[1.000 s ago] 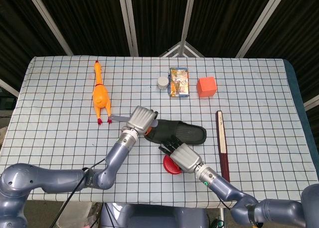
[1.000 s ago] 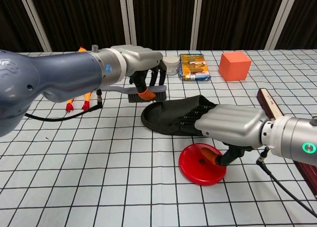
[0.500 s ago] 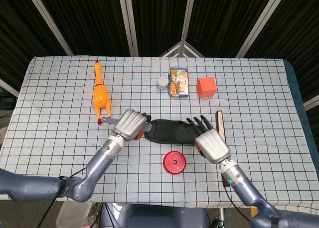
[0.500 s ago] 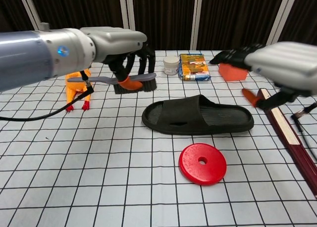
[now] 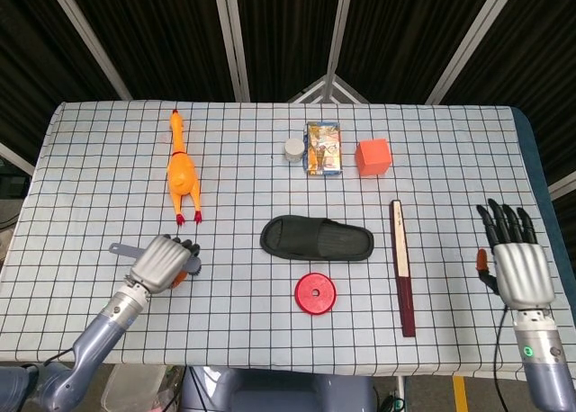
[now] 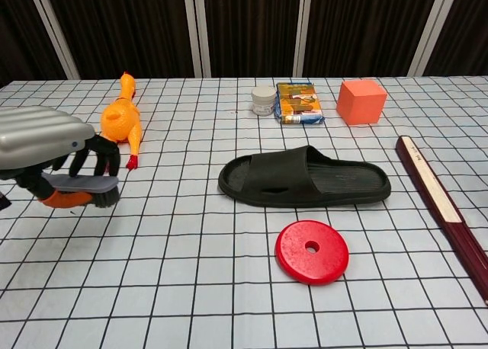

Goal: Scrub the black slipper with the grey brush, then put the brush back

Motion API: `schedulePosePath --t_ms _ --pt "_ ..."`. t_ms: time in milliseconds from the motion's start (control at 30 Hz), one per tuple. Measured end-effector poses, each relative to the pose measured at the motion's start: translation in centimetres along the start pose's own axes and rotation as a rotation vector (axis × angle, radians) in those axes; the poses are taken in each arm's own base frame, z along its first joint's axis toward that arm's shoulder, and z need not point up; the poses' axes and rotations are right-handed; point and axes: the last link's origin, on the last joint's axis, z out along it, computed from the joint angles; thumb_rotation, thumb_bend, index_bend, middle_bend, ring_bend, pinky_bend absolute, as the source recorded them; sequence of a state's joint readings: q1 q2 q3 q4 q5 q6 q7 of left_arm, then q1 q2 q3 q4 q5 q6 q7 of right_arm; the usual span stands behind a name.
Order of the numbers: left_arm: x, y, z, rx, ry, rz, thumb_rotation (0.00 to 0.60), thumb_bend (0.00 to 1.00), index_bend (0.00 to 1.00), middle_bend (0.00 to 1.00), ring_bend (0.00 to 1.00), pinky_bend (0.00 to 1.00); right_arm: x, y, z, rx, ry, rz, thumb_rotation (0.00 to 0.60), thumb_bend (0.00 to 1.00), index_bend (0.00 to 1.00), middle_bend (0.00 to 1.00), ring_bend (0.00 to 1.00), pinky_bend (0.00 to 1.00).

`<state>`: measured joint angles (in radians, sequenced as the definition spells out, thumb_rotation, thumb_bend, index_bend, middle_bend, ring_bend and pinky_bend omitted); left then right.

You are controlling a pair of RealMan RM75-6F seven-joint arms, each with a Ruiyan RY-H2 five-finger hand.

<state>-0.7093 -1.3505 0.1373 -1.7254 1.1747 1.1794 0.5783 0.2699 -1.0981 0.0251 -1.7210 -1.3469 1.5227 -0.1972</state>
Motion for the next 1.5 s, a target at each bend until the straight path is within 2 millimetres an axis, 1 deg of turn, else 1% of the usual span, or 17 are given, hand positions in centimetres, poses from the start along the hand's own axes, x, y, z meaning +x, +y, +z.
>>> schedulePosePath --t_ms 167,300,400,567,667,700,733,833,900,1033,1067,1133,1200,1267,1367,1467,1500 --pt "-1.9 -2.3 -0.7 0.044 0.045 -0.005 0.6 0.42 0.42 0.56 0.51 0.52 -0.7 1.9 -1.4 -0.021 -0.023 0.048 0.6 0.65 0.0 0.0 0.0 0.0" --pt "-3.3 -3.0 -0.6 0.048 0.082 0.005 0.6 0.36 0.4 0.53 0.48 0.49 -1.1 2.1 -2.0 -0.003 -0.042 0.048 0.6 0.65 0.0 0.0 0.0 0.0" --pt "-4.1 -2.7 0.0 0.041 0.094 0.023 0.6 0.27 0.36 0.49 0.43 0.45 -1.2 1.9 -2.2 0.009 -0.046 0.054 0.6 0.65 0.0 0.0 0.0 0.0" --pt "-5.3 -1.7 1.2 0.036 0.101 0.041 0.6 0.17 0.3 0.44 0.39 0.43 -1.3 1.7 -2.4 0.018 -0.054 0.049 0.6 0.65 0.0 0.0 0.0 0.0" --pt "-5.9 -1.1 1.8 0.037 0.089 0.043 0.6 0.12 0.22 0.36 0.32 0.41 -1.4 1.7 -2.5 0.021 -0.058 0.049 0.6 0.65 0.0 0.0 0.0 0.0" --pt "-6.0 -1.0 2.0 0.04 0.081 0.041 0.6 0.1 0.17 0.31 0.28 0.4 -1.4 1.7 -2.5 0.022 -0.059 0.051 0.6 0.65 0.0 0.0 0.0 0.0" --pt "-6.1 -0.9 2.1 0.043 0.075 0.038 0.6 0.09 0.12 0.25 0.23 0.38 -1.4 1.8 -2.5 0.022 -0.059 0.052 0.6 0.65 0.0 0.0 0.0 0.0" --pt "-5.8 -0.7 2.2 0.048 0.076 0.01 0.6 0.05 0.04 0.15 0.12 0.33 -1.3 1.9 -2.6 0.018 -0.059 0.051 0.6 0.65 0.0 0.0 0.0 0.0" --pt "-5.4 -0.5 2.1 0.043 0.092 -0.023 0.6 0.04 0.01 0.12 0.09 0.3 -1.3 2.0 -2.6 0.015 -0.057 0.052 0.6 0.65 0.0 0.0 0.0 0.0" --pt "-3.9 -0.4 1.5 0.024 0.142 -0.112 0.6 0.03 0.0 0.12 0.08 0.22 -1.1 2.0 -2.6 0.017 -0.055 0.053 0.6 0.64 0.0 0.0 0.0 0.0" --pt "-3.5 -0.4 1.2 0.018 0.155 -0.137 0.6 0.02 0.0 0.12 0.08 0.21 -1.1 1.9 -2.7 0.017 -0.055 0.053 0.6 0.63 0.0 0.0 0.0 0.0" --pt "-2.3 -0.6 0.3 0.003 0.188 -0.194 0.6 0.01 0.0 0.11 0.05 0.18 -1.0 1.9 -2.8 0.017 -0.051 0.051 0.6 0.53 0.0 0.0 0.0 0.0" --pt "-1.0 -1.2 -1.0 -0.004 0.233 -0.245 0.6 0.0 0.0 0.09 0.02 0.12 -0.8 1.8 -2.9 0.016 -0.042 0.051 0.6 0.47 0.0 0.0 0.0 0.0" --pt "0.0 -2.0 -2.6 0.0 0.275 -0.281 0.6 0.0 0.0 0.06 0.0 0.06 -0.6 1.7 -3.1 0.019 -0.027 0.056 0.6 0.44 0.0 0.0 0.0 0.0" --pt "0.5 -3.2 -5.9 0.033 0.334 -0.333 0.6 0.0 0.0 0.03 0.0 0.01 -0.3 1.7 -3.7 0.011 -0.014 0.063 0.6 0.44 0.0 0.0 0.0 0.0" --pt "0.1 -4.5 -9.7 0.123 0.394 -0.346 0.6 0.0 0.0 0.01 0.0 0.0 -0.3 2.1 -5.0 -0.023 -0.029 0.064 0.6 0.4 0.0 0.0 0.0 0.0" --pt "-0.3 -5.1 -11.4 0.17 0.419 -0.346 0.6 0.0 0.0 0.0 0.0 0.0 -0.4 2.2 -5.5 -0.037 -0.038 0.06 0.6 0.39 0.0 0.0 0.0 0.0"
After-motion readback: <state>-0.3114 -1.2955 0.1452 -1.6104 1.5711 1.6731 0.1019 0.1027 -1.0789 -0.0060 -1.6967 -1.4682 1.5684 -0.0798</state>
